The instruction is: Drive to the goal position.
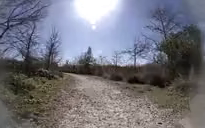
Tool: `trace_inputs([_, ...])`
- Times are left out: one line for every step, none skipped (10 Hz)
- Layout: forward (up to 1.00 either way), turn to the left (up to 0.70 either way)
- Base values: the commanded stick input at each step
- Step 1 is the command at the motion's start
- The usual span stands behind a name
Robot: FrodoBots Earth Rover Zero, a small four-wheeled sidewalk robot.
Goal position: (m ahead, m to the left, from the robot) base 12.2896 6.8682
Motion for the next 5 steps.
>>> trace_inputs([0.50,0.00])
trace_inputs([0.50,0.00])
trace_inputs([0.50,0.00])
trace_inputs([0.50,0.25])
trace_inputs([0.50,0.32])
